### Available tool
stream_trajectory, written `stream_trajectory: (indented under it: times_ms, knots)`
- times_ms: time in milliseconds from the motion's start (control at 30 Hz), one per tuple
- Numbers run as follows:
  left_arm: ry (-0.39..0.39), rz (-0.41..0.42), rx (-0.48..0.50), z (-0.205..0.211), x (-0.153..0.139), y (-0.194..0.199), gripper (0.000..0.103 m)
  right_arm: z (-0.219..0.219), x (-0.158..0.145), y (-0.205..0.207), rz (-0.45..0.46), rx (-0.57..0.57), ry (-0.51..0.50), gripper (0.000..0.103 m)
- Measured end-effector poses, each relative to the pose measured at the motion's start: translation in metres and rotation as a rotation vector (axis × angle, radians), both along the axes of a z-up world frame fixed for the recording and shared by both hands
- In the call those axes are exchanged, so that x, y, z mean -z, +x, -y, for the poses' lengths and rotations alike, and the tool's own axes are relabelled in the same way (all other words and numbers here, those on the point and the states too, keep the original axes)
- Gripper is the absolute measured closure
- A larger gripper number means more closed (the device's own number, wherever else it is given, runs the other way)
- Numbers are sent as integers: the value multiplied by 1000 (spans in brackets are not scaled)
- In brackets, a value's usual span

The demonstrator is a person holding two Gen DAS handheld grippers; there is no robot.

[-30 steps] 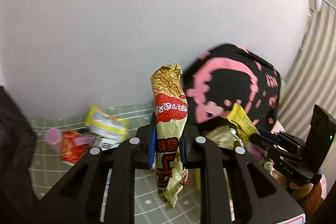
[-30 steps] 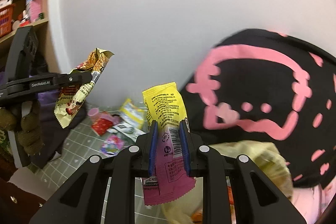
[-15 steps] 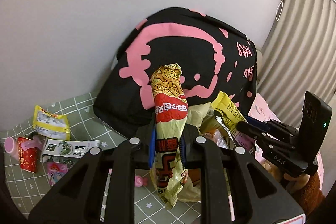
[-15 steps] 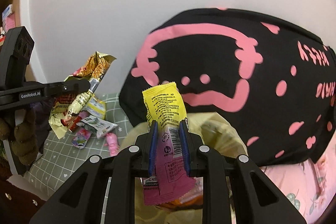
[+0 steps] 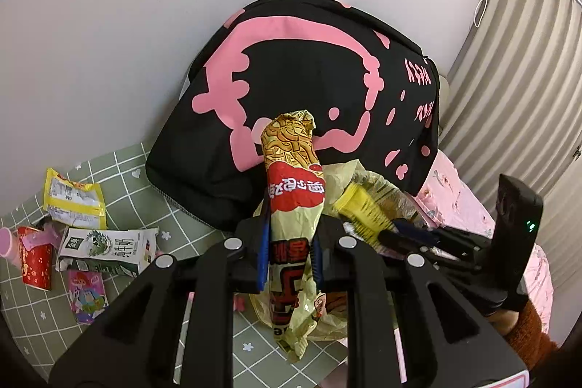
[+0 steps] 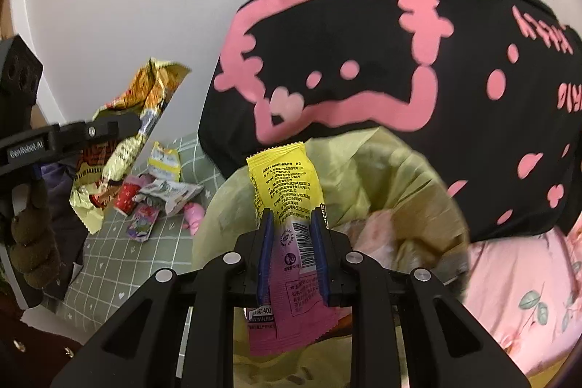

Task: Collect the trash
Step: 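Carry the packet and stick wrapper over the yellow trash bag with both tools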

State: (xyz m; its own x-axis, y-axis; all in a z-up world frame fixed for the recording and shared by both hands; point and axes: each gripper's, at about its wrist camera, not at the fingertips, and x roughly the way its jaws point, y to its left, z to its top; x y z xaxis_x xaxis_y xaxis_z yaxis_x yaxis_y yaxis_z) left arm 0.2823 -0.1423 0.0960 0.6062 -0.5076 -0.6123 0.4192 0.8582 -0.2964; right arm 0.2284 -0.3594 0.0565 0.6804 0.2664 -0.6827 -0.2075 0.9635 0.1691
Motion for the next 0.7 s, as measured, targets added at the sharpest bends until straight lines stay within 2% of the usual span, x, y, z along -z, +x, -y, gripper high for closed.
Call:
stream_trajectory:
  times_ms: [133,167,300,433,700]
  knots:
    - [-4,3,0,-2,0,-3,87,-9,7,1,-21,0,-4,63]
    - [-7,3,0,-2,0,-3,87,-10,8,0,-22,2,-9,62]
    - [-22,-8,7,1,0,-3,87,-5,1,-4,7,22,-18,61]
    - [-32,-29,35,12,5,-2,87,11,-12,-11,52,91,-60,61]
    - [-50,-46,120,56,20,5,87,48,-20,-26,57,194,-47,61]
